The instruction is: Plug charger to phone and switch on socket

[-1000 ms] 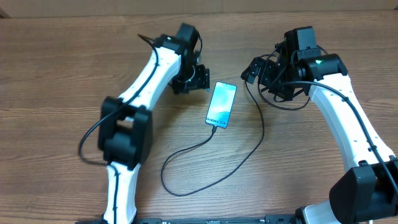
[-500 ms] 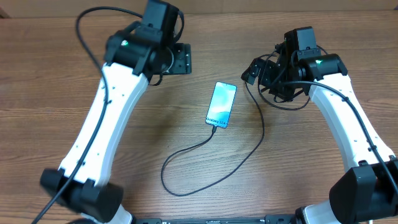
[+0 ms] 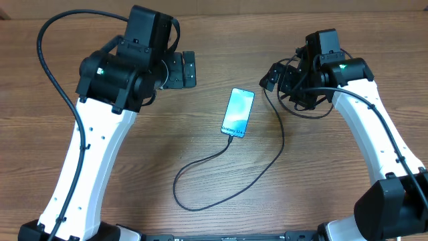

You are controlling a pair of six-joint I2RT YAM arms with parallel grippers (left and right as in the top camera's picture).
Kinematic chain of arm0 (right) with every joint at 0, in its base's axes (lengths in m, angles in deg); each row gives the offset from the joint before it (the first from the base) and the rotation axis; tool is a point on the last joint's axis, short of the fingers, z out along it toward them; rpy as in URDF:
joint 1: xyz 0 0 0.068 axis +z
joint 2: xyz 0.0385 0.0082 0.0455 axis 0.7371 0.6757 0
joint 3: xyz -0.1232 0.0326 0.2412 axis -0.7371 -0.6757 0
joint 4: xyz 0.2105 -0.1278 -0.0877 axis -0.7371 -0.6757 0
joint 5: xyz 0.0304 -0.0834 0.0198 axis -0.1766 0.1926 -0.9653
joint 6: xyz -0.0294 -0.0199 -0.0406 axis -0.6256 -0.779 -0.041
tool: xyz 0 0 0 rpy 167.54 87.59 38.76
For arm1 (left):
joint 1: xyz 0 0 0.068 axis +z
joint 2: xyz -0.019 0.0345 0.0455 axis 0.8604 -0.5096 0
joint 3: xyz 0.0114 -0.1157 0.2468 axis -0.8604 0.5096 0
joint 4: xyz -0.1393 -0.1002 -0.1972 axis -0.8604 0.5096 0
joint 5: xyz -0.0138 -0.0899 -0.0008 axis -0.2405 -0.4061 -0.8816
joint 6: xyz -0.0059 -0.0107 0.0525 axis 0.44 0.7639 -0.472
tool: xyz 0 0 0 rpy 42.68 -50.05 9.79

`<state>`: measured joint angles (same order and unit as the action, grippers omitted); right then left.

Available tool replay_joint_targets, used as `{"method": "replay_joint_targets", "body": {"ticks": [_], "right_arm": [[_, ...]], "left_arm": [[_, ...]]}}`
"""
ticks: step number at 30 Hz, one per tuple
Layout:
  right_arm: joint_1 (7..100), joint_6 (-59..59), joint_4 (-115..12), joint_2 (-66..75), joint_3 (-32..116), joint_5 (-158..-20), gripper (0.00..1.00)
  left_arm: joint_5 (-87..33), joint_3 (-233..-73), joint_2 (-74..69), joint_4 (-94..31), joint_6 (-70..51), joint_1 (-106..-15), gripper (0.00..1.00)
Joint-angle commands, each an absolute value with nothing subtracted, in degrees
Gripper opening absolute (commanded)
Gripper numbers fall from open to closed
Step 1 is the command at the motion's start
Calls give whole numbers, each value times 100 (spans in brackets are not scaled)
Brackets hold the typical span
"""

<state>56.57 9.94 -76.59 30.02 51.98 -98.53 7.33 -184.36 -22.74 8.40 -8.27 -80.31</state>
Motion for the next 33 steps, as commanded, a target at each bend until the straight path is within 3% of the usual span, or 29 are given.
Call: {"method": "replay_joint_targets", "body": {"ticks": [1,11,18,25,33], "right_arm": [[5663,955,-7635,2854,5242,-9792,100],[5618,946,-7648,2854,5279,-9921,100],[5156,371,-8387,2854,6149,-9906,100],[4267,-240,-9215,2854,7296,-9766,100],[2787,-632,-9117,2939,7467,-9405,100]], "left_arm": [[854,-18475,-2239,857,-851,-8001,100],[854,-18475,-2239,857,-851,-8001,100],[854,-18475,-2239,857,-851,-8001,100],[854,-18475,-2239,857,-851,-8001,100],[854,-18475,-2239,857,-851,-8001,100]]}}
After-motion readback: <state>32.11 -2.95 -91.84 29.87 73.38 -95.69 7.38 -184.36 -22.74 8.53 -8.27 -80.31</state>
